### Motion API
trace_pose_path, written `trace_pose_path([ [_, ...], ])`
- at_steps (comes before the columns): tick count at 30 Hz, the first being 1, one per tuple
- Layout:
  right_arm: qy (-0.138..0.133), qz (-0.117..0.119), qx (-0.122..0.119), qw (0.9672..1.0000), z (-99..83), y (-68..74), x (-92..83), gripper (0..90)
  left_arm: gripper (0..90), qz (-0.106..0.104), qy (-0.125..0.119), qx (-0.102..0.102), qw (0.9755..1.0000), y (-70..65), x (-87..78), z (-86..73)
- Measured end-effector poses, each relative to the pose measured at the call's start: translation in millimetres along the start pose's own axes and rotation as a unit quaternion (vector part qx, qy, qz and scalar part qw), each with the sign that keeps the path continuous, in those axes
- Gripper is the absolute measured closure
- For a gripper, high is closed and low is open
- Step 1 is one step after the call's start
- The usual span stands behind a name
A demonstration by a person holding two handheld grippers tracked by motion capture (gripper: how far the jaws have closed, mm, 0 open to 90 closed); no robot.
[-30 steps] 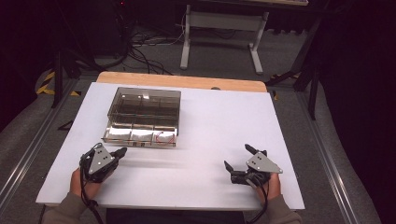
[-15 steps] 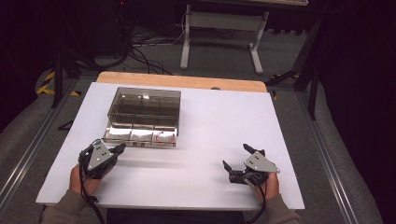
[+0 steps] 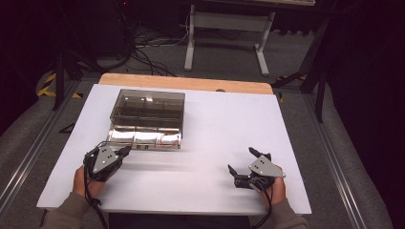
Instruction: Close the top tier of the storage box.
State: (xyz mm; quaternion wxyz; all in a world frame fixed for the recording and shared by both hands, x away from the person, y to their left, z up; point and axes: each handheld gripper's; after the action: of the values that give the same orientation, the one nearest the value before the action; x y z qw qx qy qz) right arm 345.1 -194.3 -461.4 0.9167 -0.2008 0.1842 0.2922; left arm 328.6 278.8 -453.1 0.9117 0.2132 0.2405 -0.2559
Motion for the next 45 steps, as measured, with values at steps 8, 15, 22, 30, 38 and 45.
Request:
trace_pose_path([
  [8,-0.007,-0.006,-0.013,0.9999,1.5,3.7,-0.8,7.8,89.5,0.000,-0.004,-0.006,1.0000,0.9,3.7,2.0],
  [15,-0.006,-0.007,-0.011,0.9999,1.1,2.8,-0.7,7.8,89.5,0.007,-0.009,-0.005,0.9999,1.3,4.6,3.6],
  [22,-0.010,-0.009,-0.016,0.9998,2.3,4.4,-1.8,7.8,89.5,0.020,-0.007,0.002,0.9998,3.9,9.2,7.8],
  [30,-0.010,-0.009,-0.014,0.9998,2.2,4.2,-1.6,7.7,89.5,0.021,-0.008,-0.003,0.9997,5.6,12.1,9.8],
  [38,-0.009,-0.008,-0.009,0.9999,2.2,3.3,-2.1,7.6,89.5,0.027,-0.012,-0.001,0.9996,7.2,15.5,13.0],
  [45,-0.007,-0.008,-0.009,0.9999,1.9,2.8,-1.7,7.6,89.5,0.029,-0.015,-0.002,0.9995,9.2,17.7,15.5],
])
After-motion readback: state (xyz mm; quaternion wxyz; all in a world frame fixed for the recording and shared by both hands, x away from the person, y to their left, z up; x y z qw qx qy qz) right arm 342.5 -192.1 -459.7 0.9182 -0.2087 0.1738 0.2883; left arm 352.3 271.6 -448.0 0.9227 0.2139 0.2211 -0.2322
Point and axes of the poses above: each handheld gripper's, and its own axes: x roughly forward along the jaws, z roughly out of its top, y roughly to its left, and after that the axes turned 8 degrees about y, right-handed
